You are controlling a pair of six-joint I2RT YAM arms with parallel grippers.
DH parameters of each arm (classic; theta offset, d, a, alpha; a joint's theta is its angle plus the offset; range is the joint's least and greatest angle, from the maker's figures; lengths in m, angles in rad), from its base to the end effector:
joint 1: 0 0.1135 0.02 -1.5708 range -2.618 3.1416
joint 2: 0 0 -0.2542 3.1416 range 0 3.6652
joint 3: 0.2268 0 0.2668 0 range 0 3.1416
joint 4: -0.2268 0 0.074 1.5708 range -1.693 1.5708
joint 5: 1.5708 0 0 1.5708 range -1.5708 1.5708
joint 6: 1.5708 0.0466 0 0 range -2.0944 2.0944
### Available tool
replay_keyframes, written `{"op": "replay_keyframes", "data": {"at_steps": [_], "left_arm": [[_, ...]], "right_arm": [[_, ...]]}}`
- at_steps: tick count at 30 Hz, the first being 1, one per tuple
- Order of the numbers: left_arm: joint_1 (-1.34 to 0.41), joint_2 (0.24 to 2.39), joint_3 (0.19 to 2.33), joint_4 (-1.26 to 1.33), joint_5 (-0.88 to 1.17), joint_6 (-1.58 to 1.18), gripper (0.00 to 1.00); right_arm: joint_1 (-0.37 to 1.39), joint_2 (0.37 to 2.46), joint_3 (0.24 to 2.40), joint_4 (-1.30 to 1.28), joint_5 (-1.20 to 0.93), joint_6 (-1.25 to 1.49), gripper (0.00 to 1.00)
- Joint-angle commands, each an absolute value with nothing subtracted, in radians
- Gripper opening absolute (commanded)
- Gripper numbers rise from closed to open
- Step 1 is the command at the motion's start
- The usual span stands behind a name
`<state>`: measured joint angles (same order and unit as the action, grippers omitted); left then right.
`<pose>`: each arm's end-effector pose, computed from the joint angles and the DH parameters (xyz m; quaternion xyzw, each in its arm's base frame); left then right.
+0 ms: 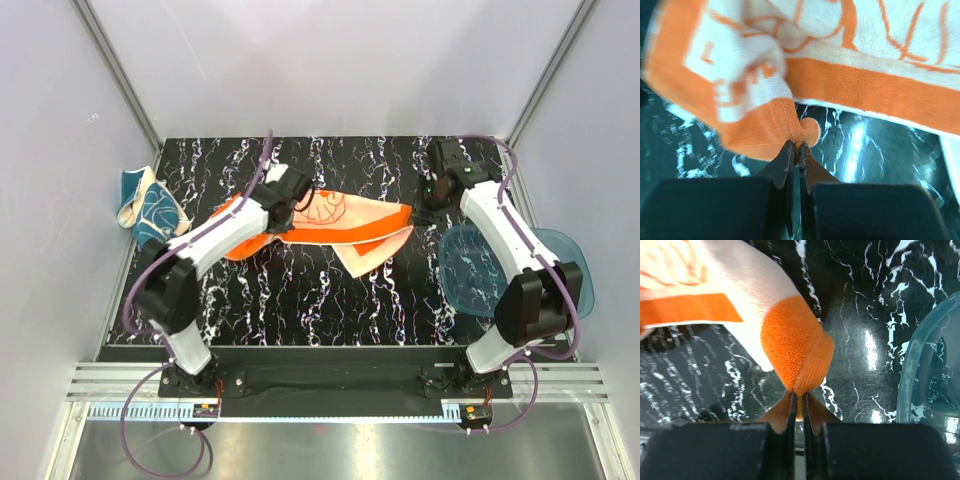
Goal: Roll the towels
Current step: Flatten the towel
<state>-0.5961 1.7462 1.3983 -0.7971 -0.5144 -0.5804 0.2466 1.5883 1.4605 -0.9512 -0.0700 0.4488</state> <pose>0.3245 -0.1924 0.2272 -0.0463 0.9457 0.0934 0.3080 0.3355 0.0878 0.2878 0.0894 0.9652 0.1148 0.2172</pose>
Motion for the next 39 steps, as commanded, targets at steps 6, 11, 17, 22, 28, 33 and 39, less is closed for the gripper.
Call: {"op": "replay_keyframes", "data": {"at_steps": [6, 11, 17, 22, 28, 33, 39], "left_arm": [[-0.586, 1.376, 1.607, -0.997, -0.495, -0.497, 0.00], [-0.586, 1.160, 1.677, -1.038, -0.480, -0.491, 0.00], [-0.588, 0.971, 1.796, -1.091, -0.480, -0.472, 0.00], [-0.588, 0.858, 1.862, -1.173, -0.453, -0.505, 0.00], [-0.588, 0.793, 1.800, -1.256, -0.497, -0.545, 0.00], [-0.588, 0.886, 1.735, -1.258, -0.590, -0.511, 0.00], [-0.352, 1.125, 1.554, -1.004, -0.360, -0.419, 0.00]], "right_arm": [[0.244, 1.421, 1.722, -1.048, -0.136, 0.465, 0.00], [0.242, 1.309, 1.818, -1.097, -0.176, 0.479, 0.00], [0.244, 1.130, 1.940, -1.141, -0.100, 0.532, 0.00], [0.244, 1.010, 1.973, -1.157, -0.018, 0.587, 0.00], [0.244, 0.986, 1.872, -1.181, 0.035, 0.629, 0.00], [0.244, 1.133, 1.737, -1.100, 0.018, 0.647, 0.00], [0.230, 1.441, 1.729, -0.957, 0.046, 0.626, 0.00]]}}
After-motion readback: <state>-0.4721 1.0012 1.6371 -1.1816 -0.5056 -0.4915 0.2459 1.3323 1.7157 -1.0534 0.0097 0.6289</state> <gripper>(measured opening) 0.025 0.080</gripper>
